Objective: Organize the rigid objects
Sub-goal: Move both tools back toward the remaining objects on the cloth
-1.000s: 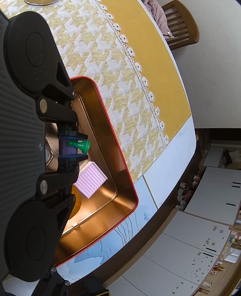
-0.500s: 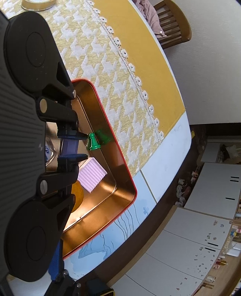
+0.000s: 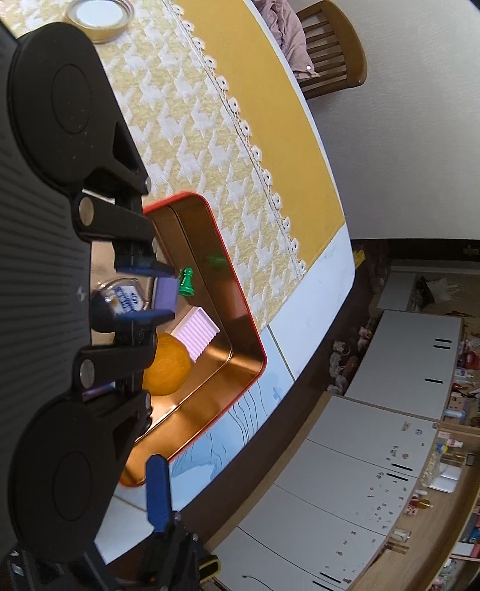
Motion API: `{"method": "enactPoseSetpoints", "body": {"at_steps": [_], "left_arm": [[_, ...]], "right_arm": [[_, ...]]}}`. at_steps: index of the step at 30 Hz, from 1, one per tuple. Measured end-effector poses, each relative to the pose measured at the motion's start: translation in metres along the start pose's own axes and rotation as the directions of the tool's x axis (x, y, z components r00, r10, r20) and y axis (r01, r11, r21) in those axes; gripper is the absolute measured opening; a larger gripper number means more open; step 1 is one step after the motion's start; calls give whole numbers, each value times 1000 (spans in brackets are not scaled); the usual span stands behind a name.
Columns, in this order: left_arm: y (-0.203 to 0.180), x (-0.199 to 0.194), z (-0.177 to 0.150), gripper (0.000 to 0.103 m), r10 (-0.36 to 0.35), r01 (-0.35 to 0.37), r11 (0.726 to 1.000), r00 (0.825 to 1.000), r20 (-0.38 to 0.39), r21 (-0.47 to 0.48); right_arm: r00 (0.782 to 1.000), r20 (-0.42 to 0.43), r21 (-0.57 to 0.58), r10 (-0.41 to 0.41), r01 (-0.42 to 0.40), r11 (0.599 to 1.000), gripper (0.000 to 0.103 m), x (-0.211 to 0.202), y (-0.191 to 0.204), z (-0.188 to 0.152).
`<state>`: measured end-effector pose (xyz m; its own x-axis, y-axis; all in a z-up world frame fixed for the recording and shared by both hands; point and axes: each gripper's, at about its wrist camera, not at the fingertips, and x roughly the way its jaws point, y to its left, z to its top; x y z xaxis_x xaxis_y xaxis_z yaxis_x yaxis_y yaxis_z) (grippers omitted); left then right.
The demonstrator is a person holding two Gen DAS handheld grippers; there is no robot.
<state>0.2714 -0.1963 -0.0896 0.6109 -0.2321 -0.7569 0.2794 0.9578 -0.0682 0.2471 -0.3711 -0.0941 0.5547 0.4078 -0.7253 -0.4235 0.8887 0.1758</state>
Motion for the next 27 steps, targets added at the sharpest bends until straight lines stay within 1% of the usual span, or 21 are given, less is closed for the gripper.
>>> {"method": "enactPoseSetpoints", "body": {"at_steps": [1,2,5,7,8,9,10,12,13,20,22,24,26,27], "left_arm": [[1,-6,-2,30,-4,4,1000,1000,10,-3],[3,-13,-5,32,-8,8,1000,1000,21,-5],[6,-30,-13,32,-8,8,1000,999,41,0],[9,-42,-20,32,-5,4,1000,999,53,6],[11,-49,-24,33,-2,2,1000,998,59,10],[13,-55,-28,42,1,-2,1000,998,65,11],[15,-62,-32,57,5,-5,1000,997,75,10],[20,-77,-41,71,16,-16,1000,993,114,2],[23,-82,-45,72,22,-22,1000,992,127,-2],[46,-117,-71,72,38,-33,999,988,148,-36],[54,-126,-80,78,42,-36,998,987,153,-43],[63,-135,-88,79,38,-29,998,986,161,-59],[73,-142,-97,79,30,-18,997,986,164,-74],[77,-146,-101,81,31,-18,997,986,164,-81]], "right_arm": [[1000,7,-1,4,-4,1000,76,-3,2,0],[1000,14,-3,5,-5,1000,76,-6,5,0],[999,35,-11,10,-10,1000,79,-14,12,-1],[999,47,-5,20,-19,1000,87,-18,16,-2],[998,55,0,28,-28,1000,88,-21,18,-2],[998,60,4,35,-35,999,89,-23,20,-3],[997,64,5,40,-40,999,90,-25,23,-4],[997,70,8,38,-39,999,94,-27,30,-6],[997,74,8,39,-40,999,95,-28,34,-7],[994,98,-16,53,-52,999,101,-33,67,-14],[992,103,-27,68,-66,997,103,-33,78,-16],[991,103,-44,91,-87,995,103,-31,91,-18],[987,95,-69,131,-125,990,103,-30,103,-19],[986,92,-79,141,-134,988,103,-30,109,-20]]}}
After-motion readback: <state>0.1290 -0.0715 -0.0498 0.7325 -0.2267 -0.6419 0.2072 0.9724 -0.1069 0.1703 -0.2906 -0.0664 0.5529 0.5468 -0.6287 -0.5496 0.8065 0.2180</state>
